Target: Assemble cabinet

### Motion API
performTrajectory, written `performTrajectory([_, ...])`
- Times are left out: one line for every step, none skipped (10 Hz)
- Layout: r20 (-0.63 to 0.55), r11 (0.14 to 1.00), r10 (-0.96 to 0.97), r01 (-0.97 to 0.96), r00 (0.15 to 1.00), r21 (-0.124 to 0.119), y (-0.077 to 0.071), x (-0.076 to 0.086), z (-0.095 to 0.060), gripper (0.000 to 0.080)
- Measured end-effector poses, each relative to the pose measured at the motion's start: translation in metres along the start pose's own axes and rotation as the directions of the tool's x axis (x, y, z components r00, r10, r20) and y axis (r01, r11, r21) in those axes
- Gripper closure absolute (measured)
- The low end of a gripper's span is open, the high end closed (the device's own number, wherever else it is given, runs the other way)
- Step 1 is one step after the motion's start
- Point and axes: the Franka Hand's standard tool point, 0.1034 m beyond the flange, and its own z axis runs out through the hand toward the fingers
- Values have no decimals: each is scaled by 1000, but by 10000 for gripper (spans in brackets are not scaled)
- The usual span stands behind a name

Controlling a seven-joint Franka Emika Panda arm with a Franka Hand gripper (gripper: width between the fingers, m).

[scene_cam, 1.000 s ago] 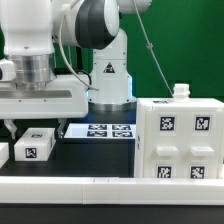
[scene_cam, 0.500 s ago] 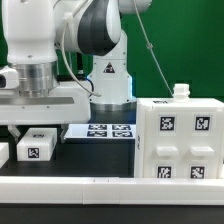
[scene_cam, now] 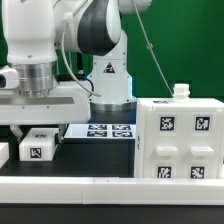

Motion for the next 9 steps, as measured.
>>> performTrajectory([0, 1000, 0, 0, 1000, 0, 0, 0, 0, 248])
performTrajectory([0, 1000, 0, 0, 1000, 0, 0, 0, 0, 248])
performTrajectory([-5, 1000, -3, 3, 1000, 0, -1, 3, -3, 246])
performTrajectory([-12, 1000, -11, 11, 1000, 3, -12, 12, -22, 246])
performTrajectory([-34, 999, -38, 38, 999, 9, -29, 25, -56, 246])
performTrajectory([-28, 999, -37, 37, 999, 23, -43, 32, -80, 246])
performTrajectory([-34, 999, -32, 33, 999, 23, -54, 37, -93, 246])
performTrajectory([-28, 999, -44, 45, 999, 21, -60, 36, -90, 246])
performTrajectory([-34, 998, -58, 59, 998, 26, -54, 26, -77, 246])
